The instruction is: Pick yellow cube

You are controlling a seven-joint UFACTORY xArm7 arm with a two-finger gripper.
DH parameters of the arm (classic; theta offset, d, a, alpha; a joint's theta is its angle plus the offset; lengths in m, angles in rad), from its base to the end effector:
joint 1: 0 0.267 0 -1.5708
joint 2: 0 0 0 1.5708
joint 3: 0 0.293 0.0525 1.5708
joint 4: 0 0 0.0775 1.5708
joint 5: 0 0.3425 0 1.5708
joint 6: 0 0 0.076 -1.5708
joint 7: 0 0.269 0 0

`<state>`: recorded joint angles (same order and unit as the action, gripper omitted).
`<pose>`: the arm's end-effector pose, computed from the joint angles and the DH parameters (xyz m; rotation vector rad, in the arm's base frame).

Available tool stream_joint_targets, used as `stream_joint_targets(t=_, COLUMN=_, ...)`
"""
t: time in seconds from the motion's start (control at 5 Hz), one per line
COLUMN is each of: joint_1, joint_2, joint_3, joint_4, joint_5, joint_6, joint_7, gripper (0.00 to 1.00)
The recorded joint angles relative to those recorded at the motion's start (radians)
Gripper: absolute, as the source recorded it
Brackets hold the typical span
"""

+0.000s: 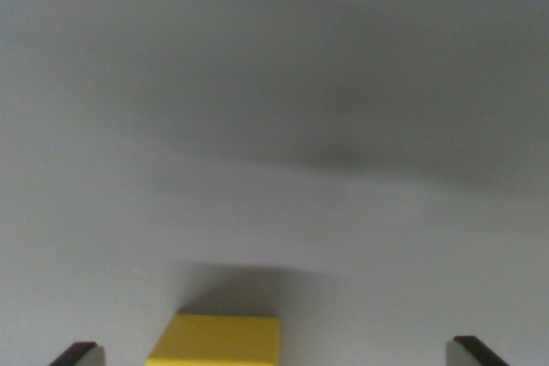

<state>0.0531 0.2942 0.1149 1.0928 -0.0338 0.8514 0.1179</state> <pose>0.4900 0.0818 0.0770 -3.1375 -0.1082 0.0805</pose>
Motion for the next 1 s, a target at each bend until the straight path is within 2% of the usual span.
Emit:
stream_joint_targets(t=0.2, joint_1=0.0000, joint_2=0.000, joint_3=0.000, joint_4=0.000, joint_5=0.0000, joint_6=0.000, joint_7=0.000, gripper=0.00)
stream_joint_targets(t=0.4, joint_1=0.0051, joint_2=0.015, joint_3=0.004, joint_4=-0.027, joint_5=-0.0006, joint_6=-0.035, joint_7=0.008, gripper=0.00)
stream_joint_targets(t=0.6, joint_1=0.0051, joint_2=0.015, joint_3=0.004, joint_4=-0.027, joint_5=-0.0006, joint_6=-0.035, joint_7=0.008, gripper=0.00)
stream_joint_targets(t=0.8, joint_1=0.0098, joint_2=0.029, joint_3=0.007, joint_4=-0.051, joint_5=-0.0011, joint_6=-0.068, joint_7=0.016, gripper=0.00)
stream_joint_targets(t=1.0, joint_1=0.0098, joint_2=0.029, joint_3=0.007, joint_4=-0.051, joint_5=-0.0011, joint_6=-0.068, joint_7=0.016, gripper=0.00)
